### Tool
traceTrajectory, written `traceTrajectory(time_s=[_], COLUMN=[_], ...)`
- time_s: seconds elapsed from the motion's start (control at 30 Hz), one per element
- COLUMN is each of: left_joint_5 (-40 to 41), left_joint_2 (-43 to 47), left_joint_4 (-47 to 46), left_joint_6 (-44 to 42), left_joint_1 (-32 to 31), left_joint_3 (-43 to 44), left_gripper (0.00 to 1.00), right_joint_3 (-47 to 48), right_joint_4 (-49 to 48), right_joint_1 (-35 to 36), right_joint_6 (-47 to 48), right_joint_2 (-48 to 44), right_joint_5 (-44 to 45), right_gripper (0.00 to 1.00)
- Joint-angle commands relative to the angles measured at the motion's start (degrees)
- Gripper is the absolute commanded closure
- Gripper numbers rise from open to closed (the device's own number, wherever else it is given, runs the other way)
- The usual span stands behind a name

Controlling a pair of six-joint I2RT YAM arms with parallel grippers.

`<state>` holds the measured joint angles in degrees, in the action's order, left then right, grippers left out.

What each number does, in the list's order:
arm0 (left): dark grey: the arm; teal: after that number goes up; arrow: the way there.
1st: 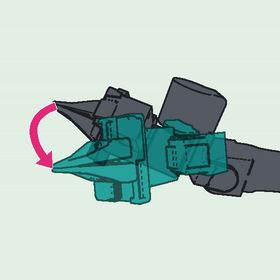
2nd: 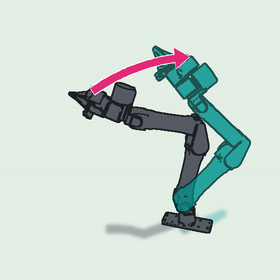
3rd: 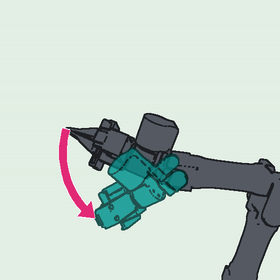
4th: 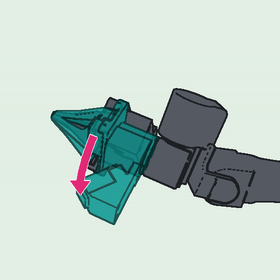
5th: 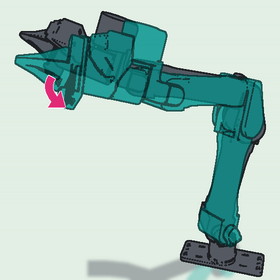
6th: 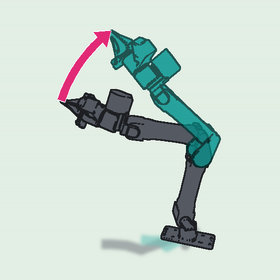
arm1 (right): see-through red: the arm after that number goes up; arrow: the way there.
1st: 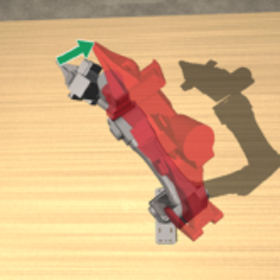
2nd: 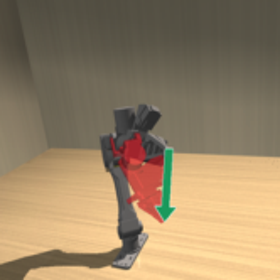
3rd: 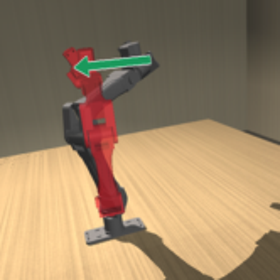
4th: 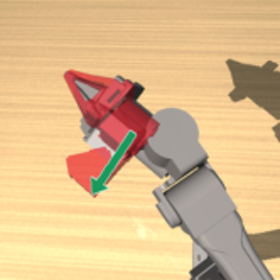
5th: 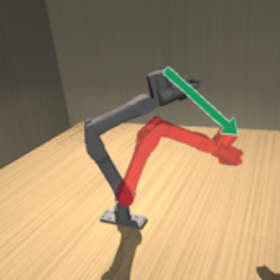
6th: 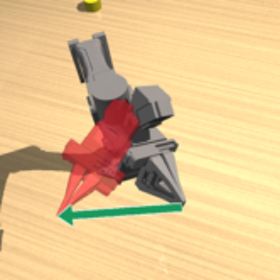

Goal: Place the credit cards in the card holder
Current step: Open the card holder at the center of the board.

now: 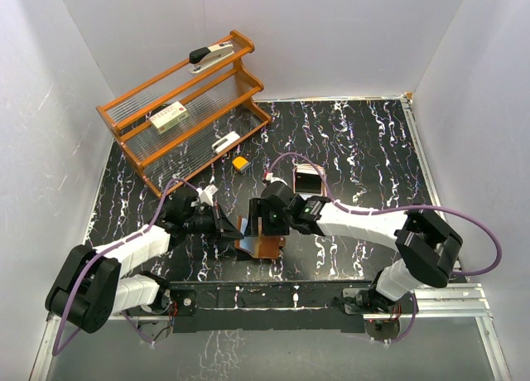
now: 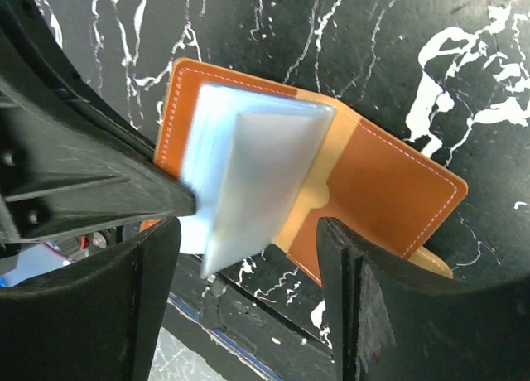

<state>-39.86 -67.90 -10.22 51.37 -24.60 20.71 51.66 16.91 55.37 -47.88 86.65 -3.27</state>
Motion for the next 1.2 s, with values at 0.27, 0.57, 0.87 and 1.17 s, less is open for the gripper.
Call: traceTrajectory(time_s=[0.27,0.57,0.87,1.17], left_joint_5=[-0.62,-0.43,-1.01,-1.81], left_joint_2=[2.47,2.55,2.94,2.88], left_joint_4=[1.42,1.42,0.03,-1.93], left_joint_6=[-1.45,-1.63,-0.73,0.44], left_joint_1=[-0.27,-0.27,-0.25,-0.25], left_joint_3=[0.69,0.14,-0.43,-1.24], left_gripper=[1.00,1.00,1.00,0.94], right_joint_3=[5.61,4.04,2.51,0.86], right_joint_4=[-1.94,-3.09,-5.00,-5.66], right_joint_1=[0.03,0.06,0.05,0.08], right_joint_6=[-3.42,-3.76,-3.72,-3.38], right_joint_2=[3.70,4.59,6.45,7.72], right_joint_5=[2.35,4.18,3.29,2.91], right_gripper=[0.38,0.48,0.51,0.52])
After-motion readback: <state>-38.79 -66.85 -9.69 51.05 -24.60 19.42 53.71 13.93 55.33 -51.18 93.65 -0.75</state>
